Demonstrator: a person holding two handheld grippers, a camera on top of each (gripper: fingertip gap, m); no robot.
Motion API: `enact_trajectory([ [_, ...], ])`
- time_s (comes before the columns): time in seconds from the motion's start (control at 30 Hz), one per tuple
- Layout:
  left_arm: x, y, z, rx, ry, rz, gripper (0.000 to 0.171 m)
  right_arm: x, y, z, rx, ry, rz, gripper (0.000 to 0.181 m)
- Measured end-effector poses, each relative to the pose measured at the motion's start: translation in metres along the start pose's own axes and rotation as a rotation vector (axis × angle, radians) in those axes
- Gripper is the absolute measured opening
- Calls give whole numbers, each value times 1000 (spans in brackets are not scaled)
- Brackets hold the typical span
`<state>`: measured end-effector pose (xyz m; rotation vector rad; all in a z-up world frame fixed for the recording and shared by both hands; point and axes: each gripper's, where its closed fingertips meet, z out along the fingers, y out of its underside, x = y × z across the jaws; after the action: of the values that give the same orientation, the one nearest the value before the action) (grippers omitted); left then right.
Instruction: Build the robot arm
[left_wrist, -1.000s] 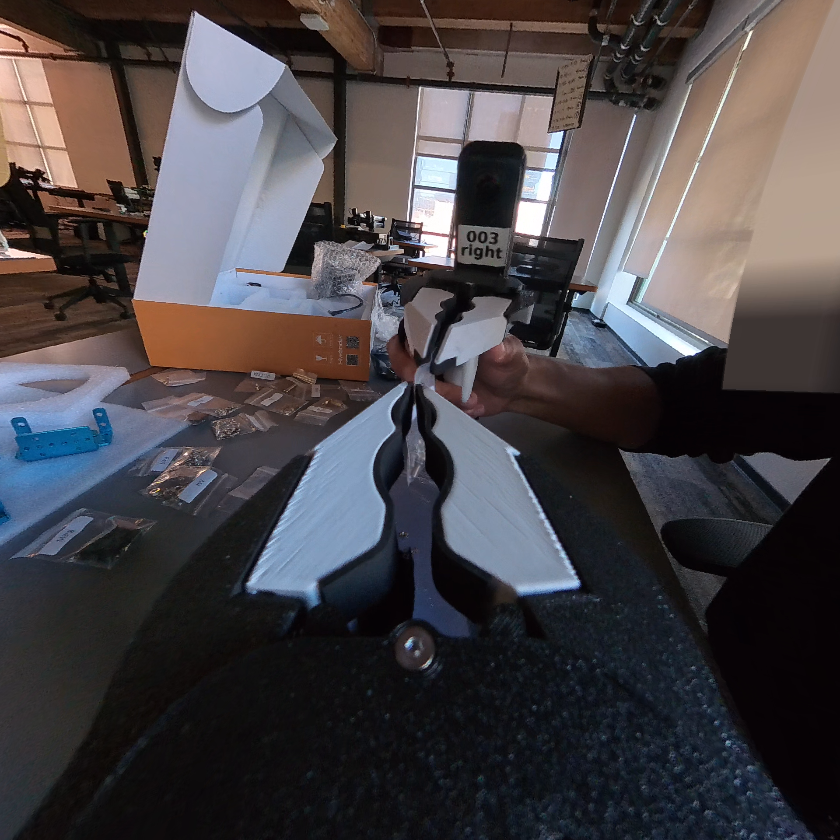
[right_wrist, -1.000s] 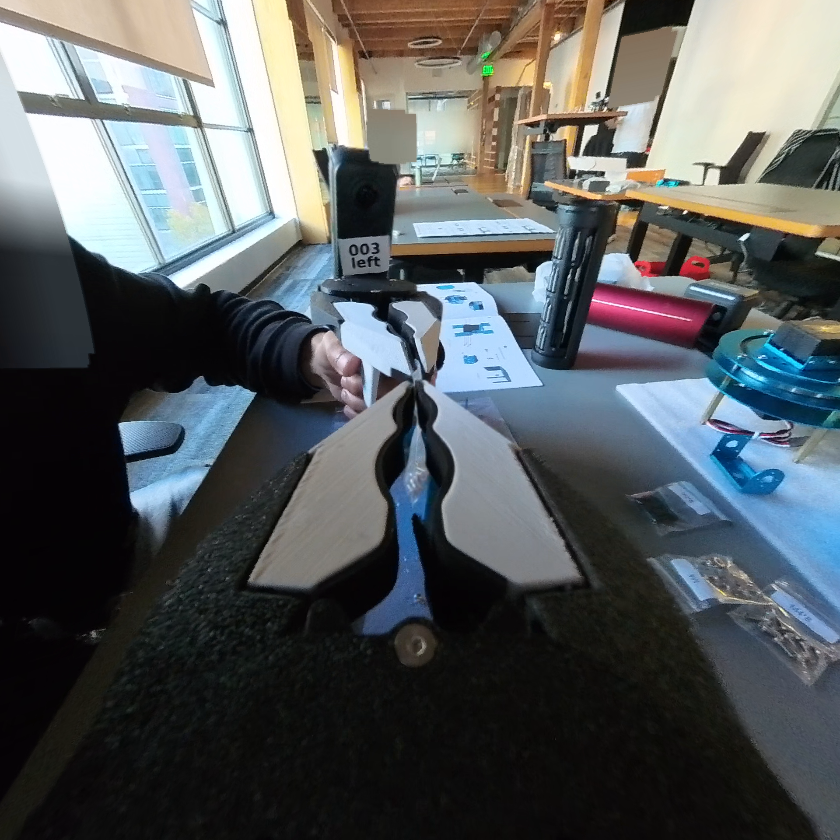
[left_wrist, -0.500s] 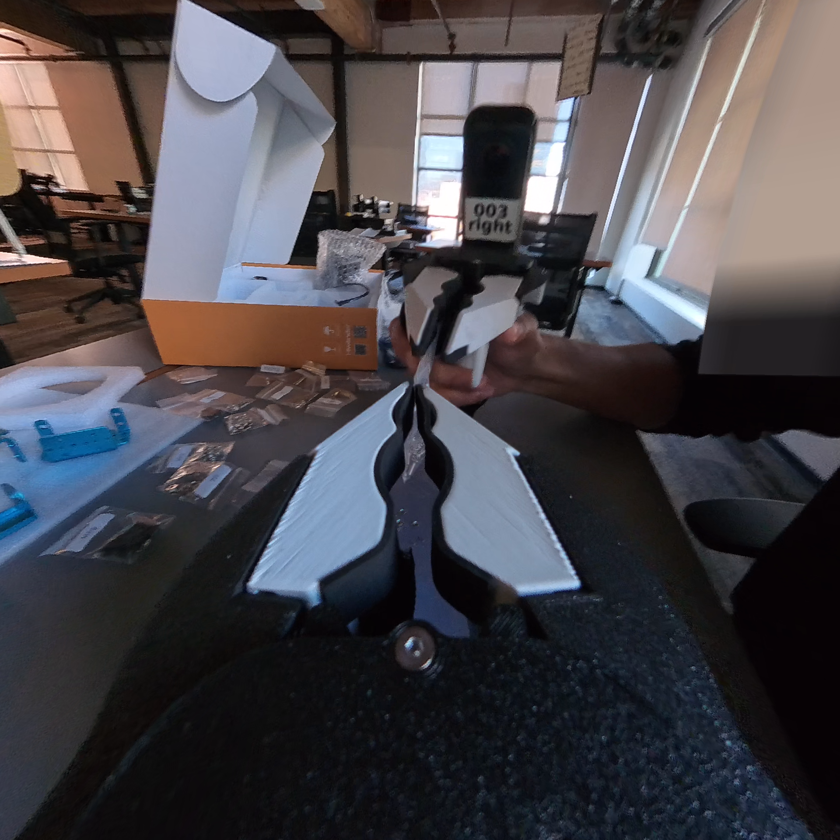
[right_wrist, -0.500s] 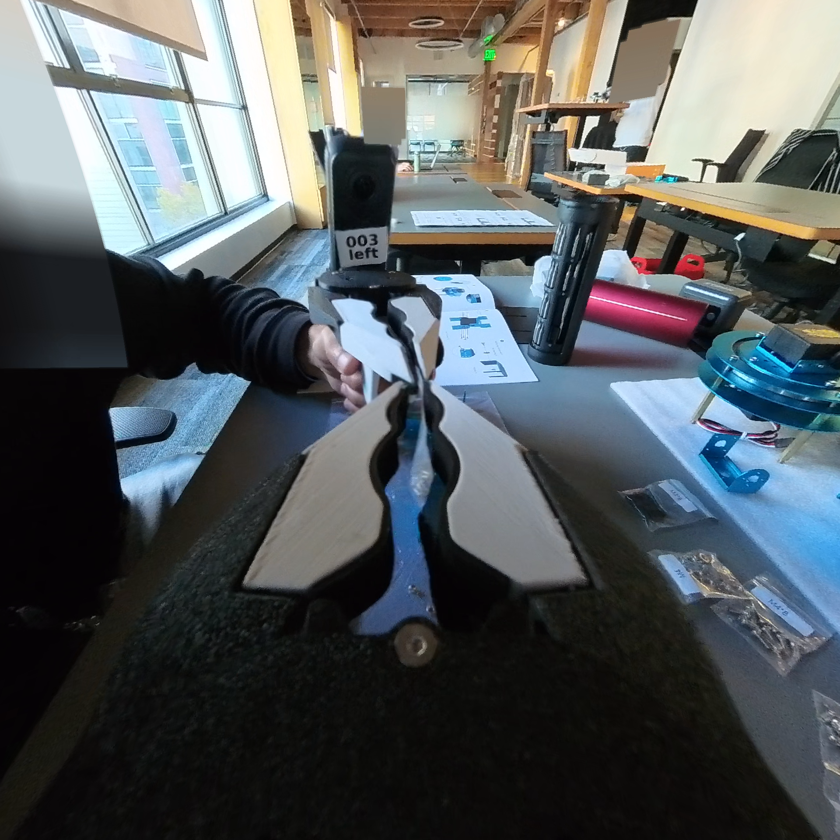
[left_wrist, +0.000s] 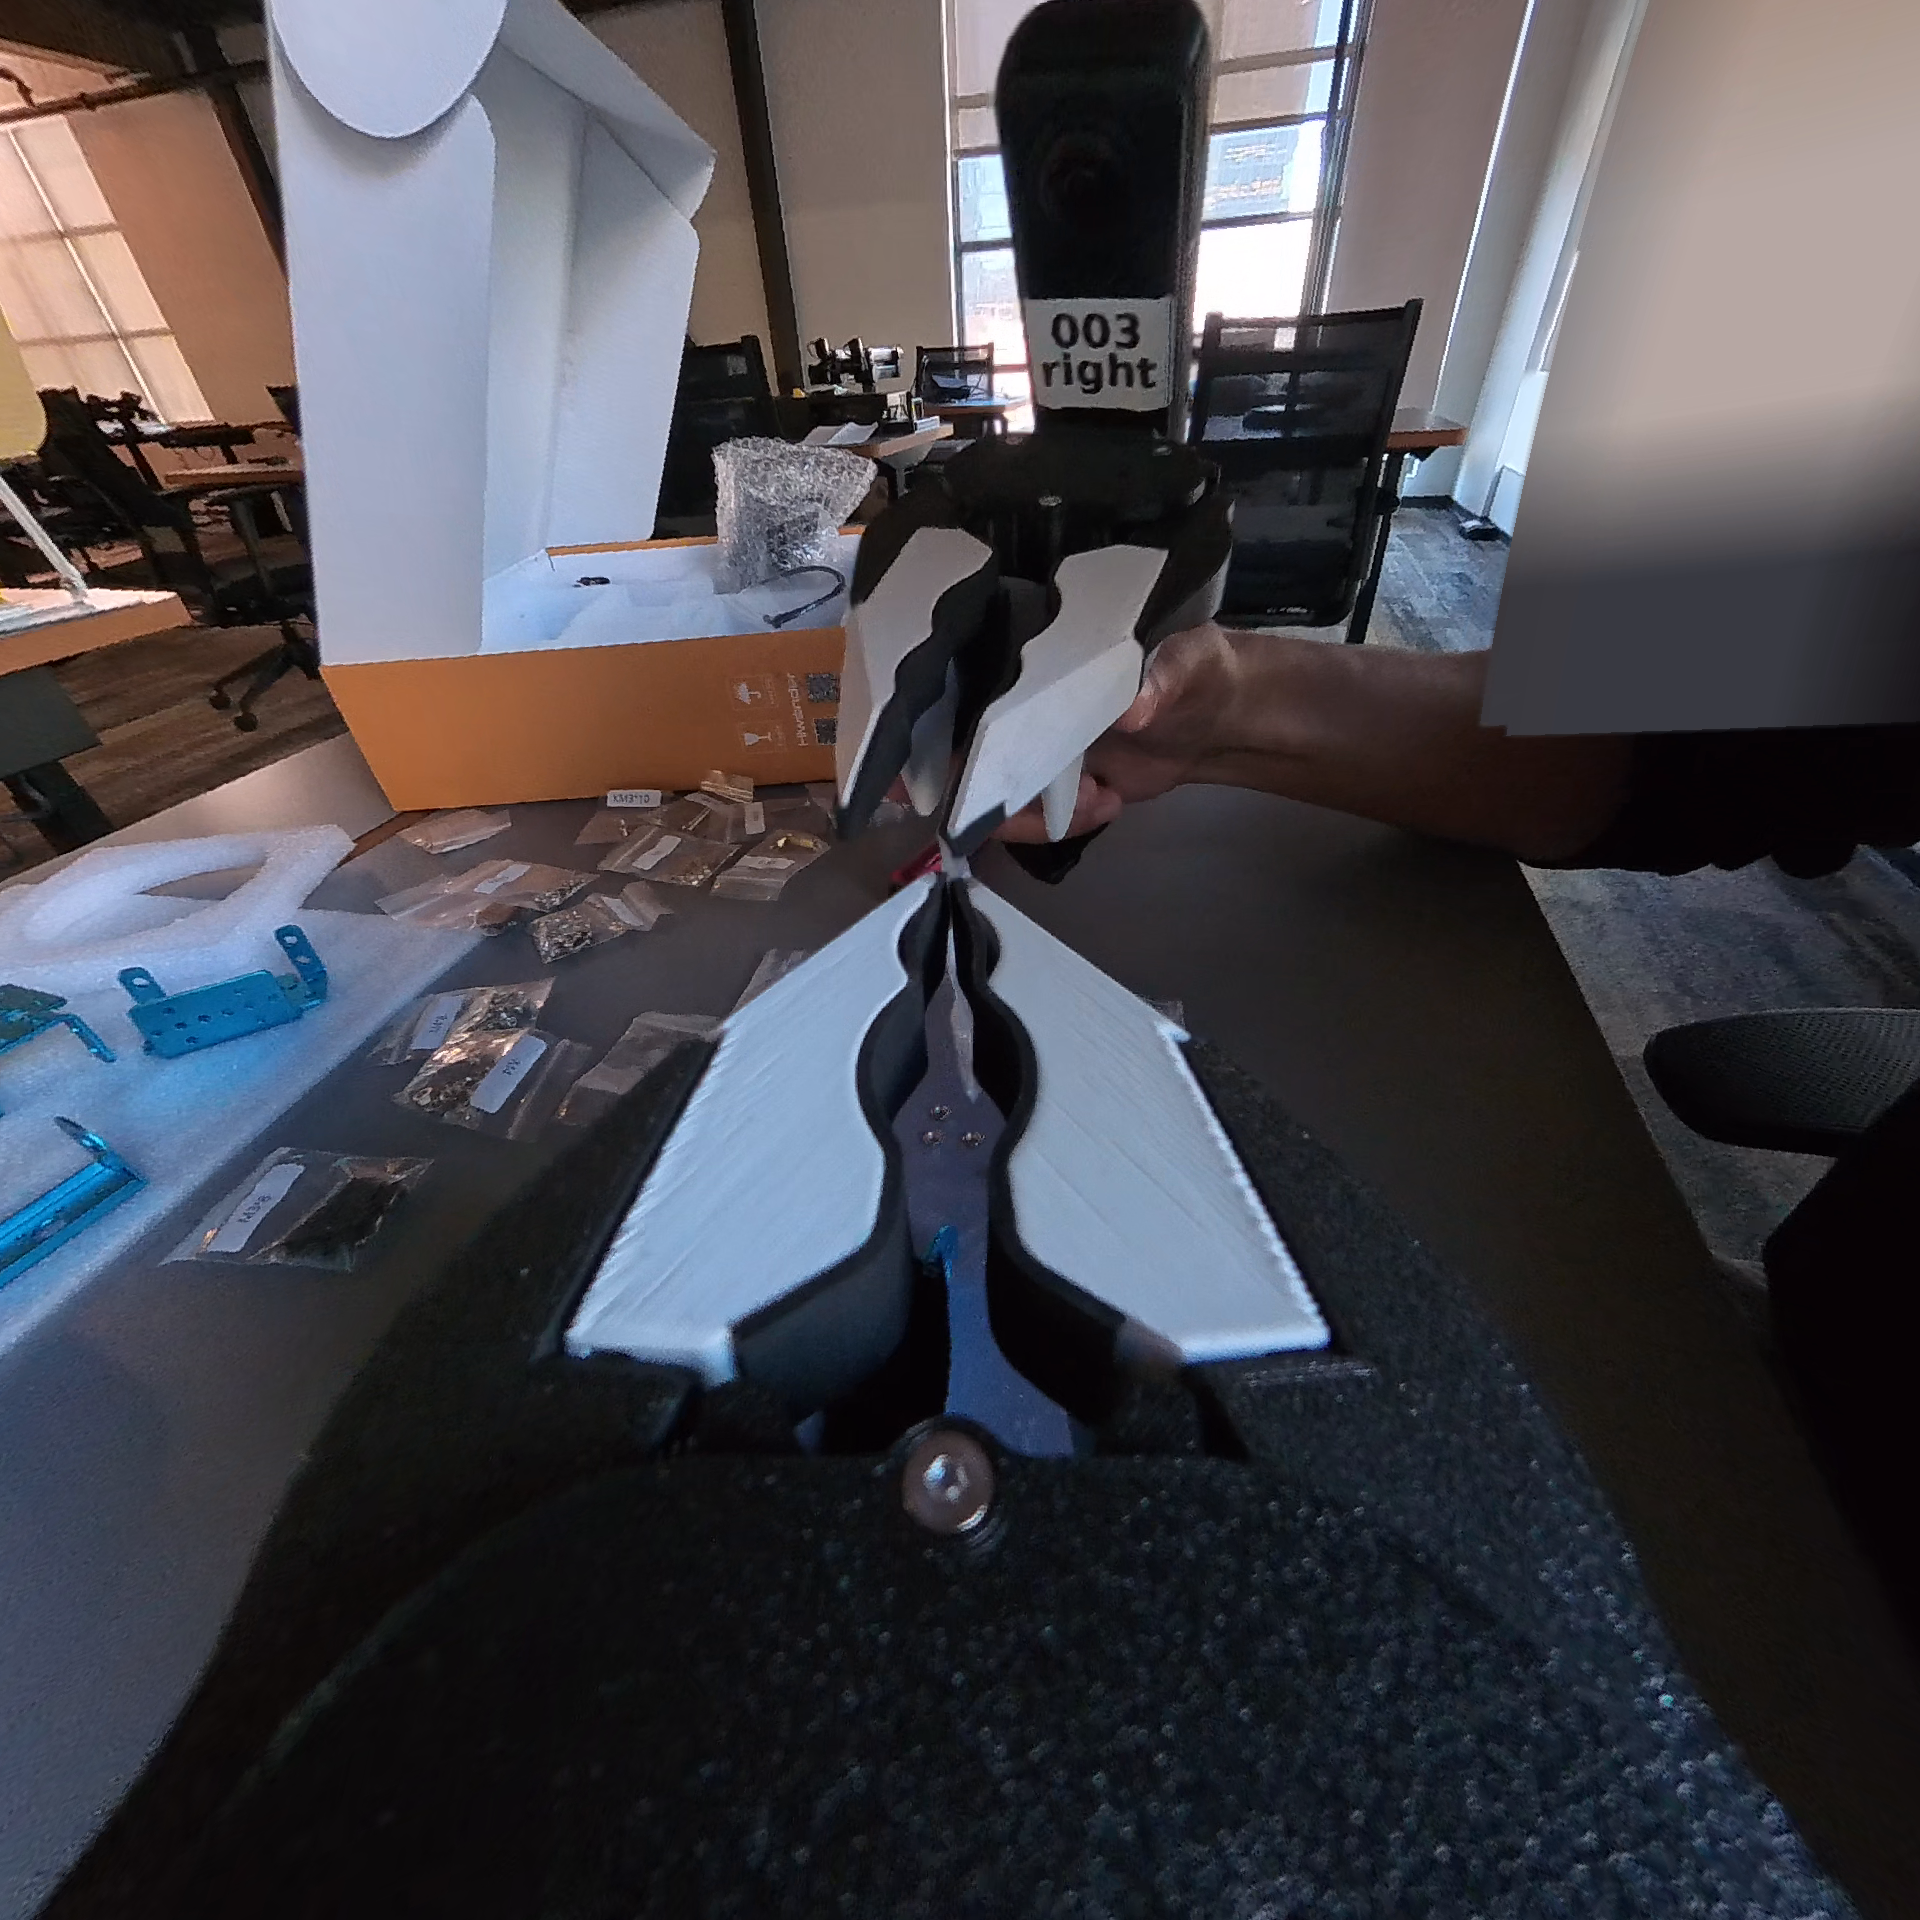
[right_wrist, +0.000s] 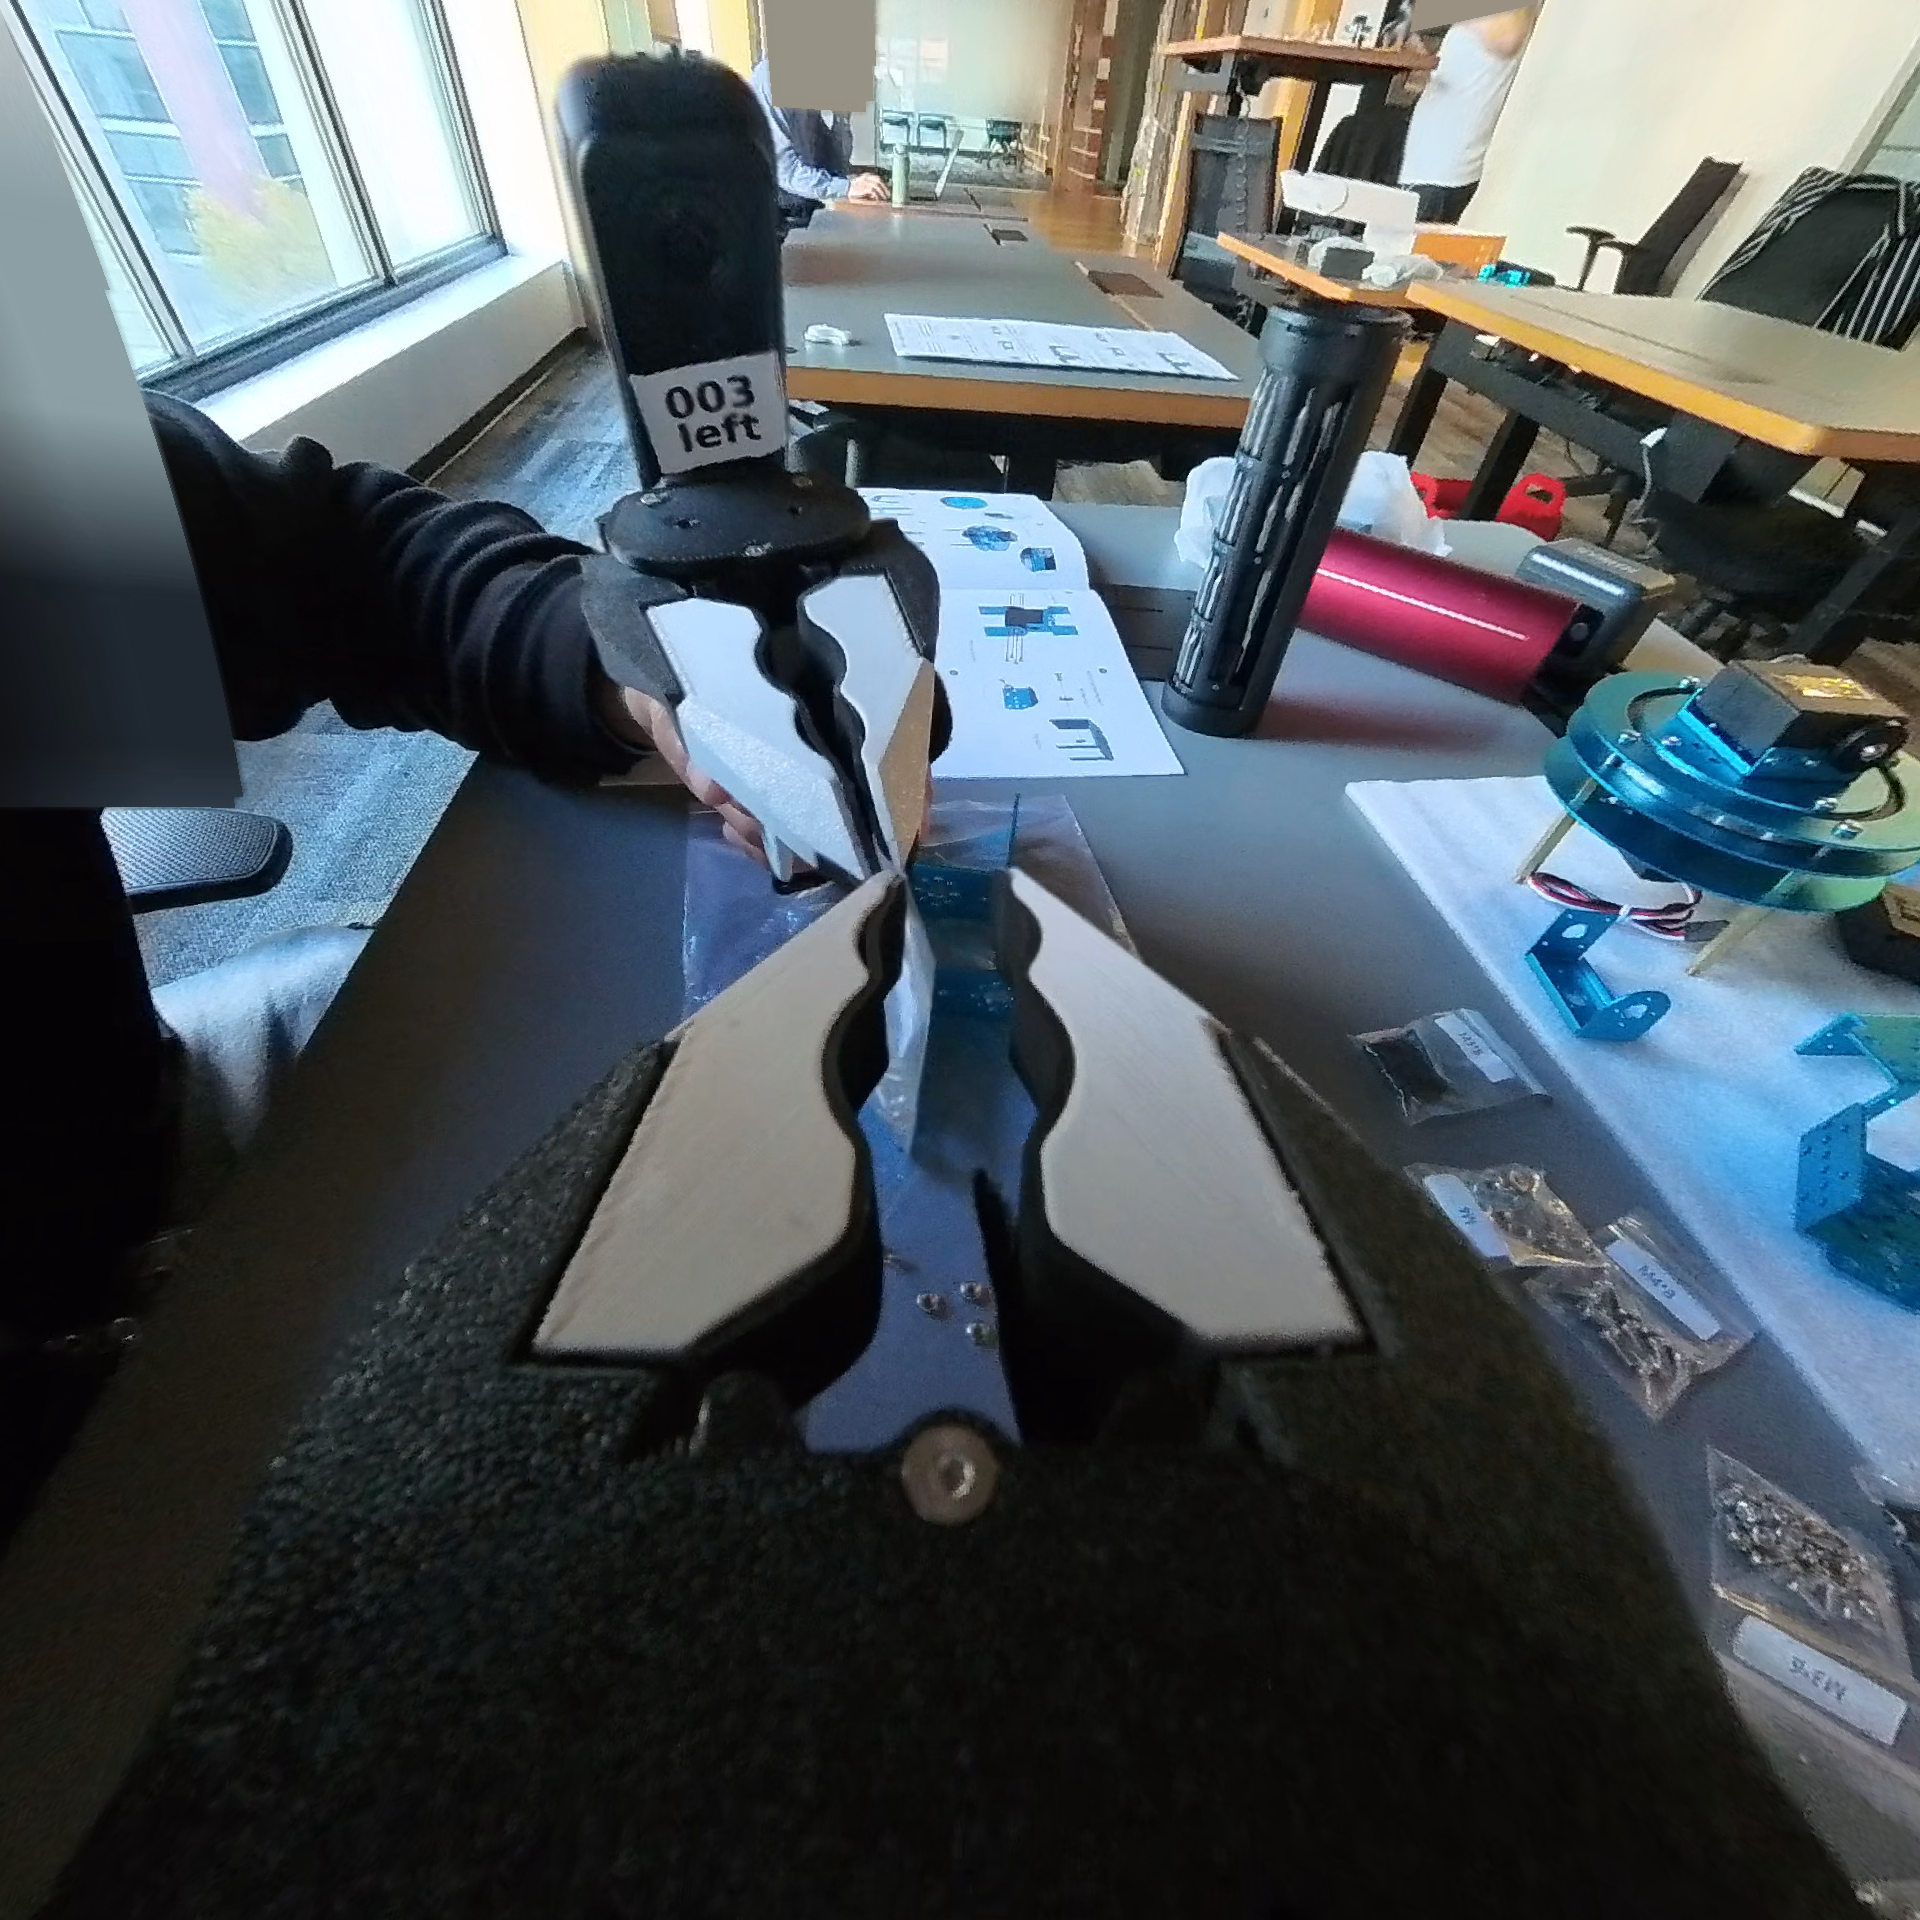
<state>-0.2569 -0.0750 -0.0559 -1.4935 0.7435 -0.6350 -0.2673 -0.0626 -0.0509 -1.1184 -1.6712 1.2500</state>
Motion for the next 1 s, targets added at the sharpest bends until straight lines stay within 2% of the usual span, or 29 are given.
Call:
enact_trajectory([
  [0.13,-1,-2,-2,4,11,-33,0,12,-16,-20,24,47,-15,18],
  [0.2,1,-1,-1,-5,19,-39,0,25,-29,-48,12,130,-43,24],
  [0.27,3,2,1,-13,28,-50,0,33,-24,-88,-61,192,-23,34],
  [0.3,4,4,2,-24,34,-54,0,37,-6,-109,-151,229,-6,34],
  [0.4,8,9,4,-54,34,-38,0,55,82,-184,-504,395,42,34],
  [0.43,11,9,5,-58,41,-29,0,56,105,-203,-569,413,89,35],
  [0.53,17,9,7,-68,50,1,0,38,133,-211,-563,328,223,31],
  [0.6,17,10,8,-75,38,28,0,41,155,-219,-741,371,181,41],
  [0.67,19,9,8,-76,42,35,0,47,163,-221,-869,373,112,34],
  [0.77,21,7,7,-70,41,50,0,51,172,-221,-1036,291,144,33],
  [0.9,22,11,8,-84,45,61,0,56,184,-236,-1249,205,168,26],
  [1.0,25,16,10,-102,56,64,0,58,195,-246,-1426,153,180,27],
])
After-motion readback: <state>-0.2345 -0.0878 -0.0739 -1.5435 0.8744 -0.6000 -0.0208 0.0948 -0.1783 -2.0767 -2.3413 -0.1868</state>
